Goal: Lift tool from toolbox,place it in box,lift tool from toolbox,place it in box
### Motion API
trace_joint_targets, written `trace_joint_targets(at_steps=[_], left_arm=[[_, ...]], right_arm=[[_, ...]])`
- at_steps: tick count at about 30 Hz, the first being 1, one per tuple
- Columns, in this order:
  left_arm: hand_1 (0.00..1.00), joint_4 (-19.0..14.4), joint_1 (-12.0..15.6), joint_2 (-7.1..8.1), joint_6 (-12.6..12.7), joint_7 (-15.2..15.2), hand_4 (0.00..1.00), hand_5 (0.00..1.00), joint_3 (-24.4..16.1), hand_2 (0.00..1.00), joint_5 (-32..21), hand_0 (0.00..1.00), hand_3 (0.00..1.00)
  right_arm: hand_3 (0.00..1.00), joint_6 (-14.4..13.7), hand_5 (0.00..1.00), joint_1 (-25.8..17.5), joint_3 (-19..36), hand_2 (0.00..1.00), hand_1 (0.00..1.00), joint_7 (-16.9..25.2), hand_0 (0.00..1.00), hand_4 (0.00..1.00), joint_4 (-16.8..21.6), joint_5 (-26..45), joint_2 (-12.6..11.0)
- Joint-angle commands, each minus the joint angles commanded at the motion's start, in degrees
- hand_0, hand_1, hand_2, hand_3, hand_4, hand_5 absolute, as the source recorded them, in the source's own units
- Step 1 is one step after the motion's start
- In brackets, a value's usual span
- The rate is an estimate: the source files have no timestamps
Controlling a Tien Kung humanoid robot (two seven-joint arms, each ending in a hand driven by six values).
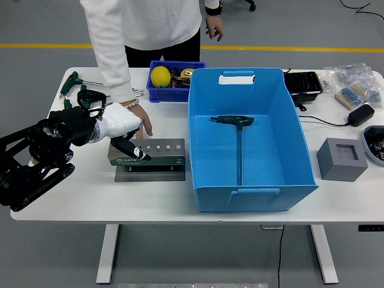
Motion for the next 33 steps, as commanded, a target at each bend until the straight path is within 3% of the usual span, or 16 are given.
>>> trace_joint_targets(at_steps=[1, 2, 7, 8, 14, 15, 19, 20, 25, 26, 31, 33], left_arm=[[0.090, 0.1, 0.0, 0.00, 0.8, -0.3, 0.998, 0.955, 0.0, 0.098, 0.0, 0.364, 0.115], [0.046, 0.1, 0.1, 0.00, 1.4, -0.7, 0.998, 0.755, 0.0, 0.072, 0.0, 0.307, 0.076], [0.046, 0.1, 0.2, 0.07, 5.2, -2.1, 0.998, 0.755, -0.3, 0.072, 0.0, 0.307, 0.076], [0.029, 0.0, 0.2, 0.10, 5.6, -2.3, 0.998, 0.665, -0.5, 0.063, 0.0, 0.176, 0.064], [0.029, -1.0, 0.4, 0.27, 8.5, -3.4, 0.998, 0.665, -1.4, 0.063, 0.0, 0.176, 0.064], [0.007, -1.1, 0.4, 0.28, 9.8, -3.7, 0.998, 0.598, -1.6, 0.042, 0.0, 0.101, 0.049], [0.007, -1.4, 0.5, 0.39, 13.8, -4.6, 0.998, 0.598, -2.4, 0.042, 0.0, 0.101, 0.049], [0.002, -1.5, 0.6, 0.42, 14.7, -4.7, 0.994, 0.361, -2.6, 0.009, 0.0, 0.079, 0.036], [0.002, -2.2, 0.9, 0.40, 19.3, -5.7, 0.994, 0.361, -3.9, 0.009, -1.5, 0.079, 0.036], [0.002, -2.5, 0.9, 0.36, 20.0, -5.9, 0.937, 0.293, -4.3, 0.002, -2.0, 0.063, 0.024], [0.002, -3.7, 1.1, 0.36, 22.6, -6.7, 0.937, 0.293, -5.7, 0.002, -4.0, 0.063, 0.024], [0.002, -4.7, 1.3, 0.42, 23.8, -6.9, 0.894, 0.285, -6.9, 0.002, -5.8, 0.049, 0.018]], right_arm=[[0.678, 0.0, 0.836, 0.0, 0.0, 0.747, 0.661, 0.0, 0.702, 0.885, 0.0, 0.0, 0.0], [0.678, 0.0, 0.836, 0.0, 0.0, 0.747, 0.661, 0.0, 0.703, 0.885, 0.0, 0.0, 0.0], [0.678, 0.0, 0.836, 0.0, -0.1, 0.747, 0.661, 0.0, 0.703, 0.885, 0.0, 0.1, 0.0], [0.678, 0.0, 0.837, 0.0, -0.1, 0.746, 0.661, 0.0, 0.703, 0.885, 0.0, 0.1, 0.0], [0.678, 0.0, 0.837, 0.0, 0.1, 0.746, 0.661, 0.0, 0.703, 0.885, 0.0, -0.1, 0.0], [0.677, 0.0, 0.836, 0.0, 0.1, 0.746, 0.661, 0.0, 0.703, 0.884, 0.0, -0.2, 0.0], [0.677, 0.1, 0.836, -0.1, 0.1, 0.746, 0.661, 0.0, 0.703, 0.884, 0.0, -0.3, 0.0], [0.678, 0.0, 0.836, -0.1, 0.1, 0.746, 0.661, 0.0, 0.704, 0.884, 0.0, -0.2, 0.0], [0.678, 0.0, 0.836, -0.1, 0.2, 0.746, 0.661, 0.0, 0.704, 0.884, 0.0, -0.3, 0.0], [0.678, 0.1, 0.837, -0.1, 0.1, 0.746, 0.660, 0.0, 0.703, 0.885, 0.0, -0.3, 0.0], [0.678, 0.1, 0.837, -0.1, 0.1, 0.746, 0.660, 0.0, 0.703, 0.885, 0.0, -0.2, 0.0], [0.677, 0.0, 0.837, 0.0, 0.1, 0.746, 0.660, 0.0, 0.702, 0.884, 0.0, -0.2, 0.0]])
